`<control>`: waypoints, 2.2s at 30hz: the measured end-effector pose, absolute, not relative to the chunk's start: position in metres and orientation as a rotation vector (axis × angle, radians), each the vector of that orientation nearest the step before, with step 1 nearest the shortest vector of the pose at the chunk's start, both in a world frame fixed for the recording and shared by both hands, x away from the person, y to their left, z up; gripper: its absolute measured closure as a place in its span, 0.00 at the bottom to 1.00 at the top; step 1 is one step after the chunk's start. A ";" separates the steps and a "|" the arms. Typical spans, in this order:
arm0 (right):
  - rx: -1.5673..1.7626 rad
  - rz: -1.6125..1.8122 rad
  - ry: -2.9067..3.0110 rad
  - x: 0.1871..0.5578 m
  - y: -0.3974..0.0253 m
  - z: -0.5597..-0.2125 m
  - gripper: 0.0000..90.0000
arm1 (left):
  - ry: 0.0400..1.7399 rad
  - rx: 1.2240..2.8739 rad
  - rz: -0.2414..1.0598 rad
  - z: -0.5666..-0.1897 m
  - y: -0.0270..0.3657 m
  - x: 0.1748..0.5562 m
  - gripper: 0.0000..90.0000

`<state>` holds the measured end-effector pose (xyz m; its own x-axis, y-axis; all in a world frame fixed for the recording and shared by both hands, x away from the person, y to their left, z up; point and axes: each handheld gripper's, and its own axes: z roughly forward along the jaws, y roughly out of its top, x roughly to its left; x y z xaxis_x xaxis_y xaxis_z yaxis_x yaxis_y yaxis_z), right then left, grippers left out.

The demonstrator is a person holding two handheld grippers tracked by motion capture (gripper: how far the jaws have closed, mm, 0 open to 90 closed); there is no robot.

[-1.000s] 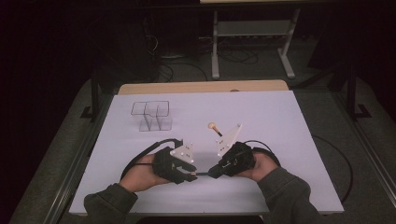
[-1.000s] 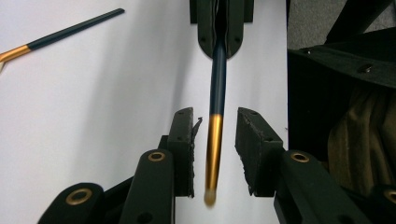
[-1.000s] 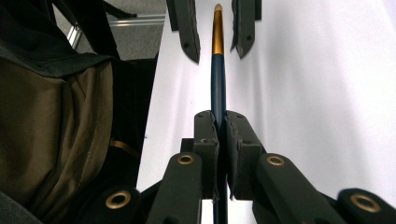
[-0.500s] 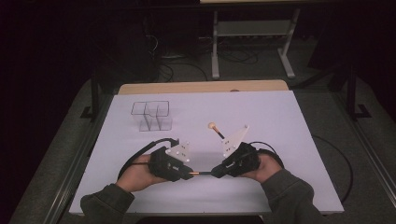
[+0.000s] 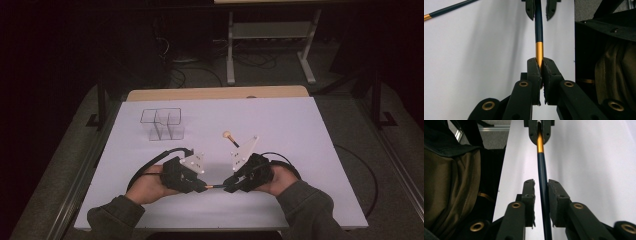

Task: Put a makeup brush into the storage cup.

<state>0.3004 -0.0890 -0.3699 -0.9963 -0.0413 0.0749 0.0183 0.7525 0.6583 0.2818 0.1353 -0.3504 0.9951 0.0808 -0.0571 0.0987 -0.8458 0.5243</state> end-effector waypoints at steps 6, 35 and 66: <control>0.056 -1.002 -2.893 0.300 -0.072 -0.365 0.81 | 0.104 2.633 -0.020 -0.350 0.131 0.281 0.95; 0.021 -1.128 -2.869 0.295 -0.082 -0.382 0.91 | 0.137 2.574 -0.057 -0.350 0.139 0.280 0.78; 0.068 -0.987 -2.942 0.290 -0.058 -0.372 0.91 | 0.124 2.596 -0.041 -0.343 0.138 0.278 0.78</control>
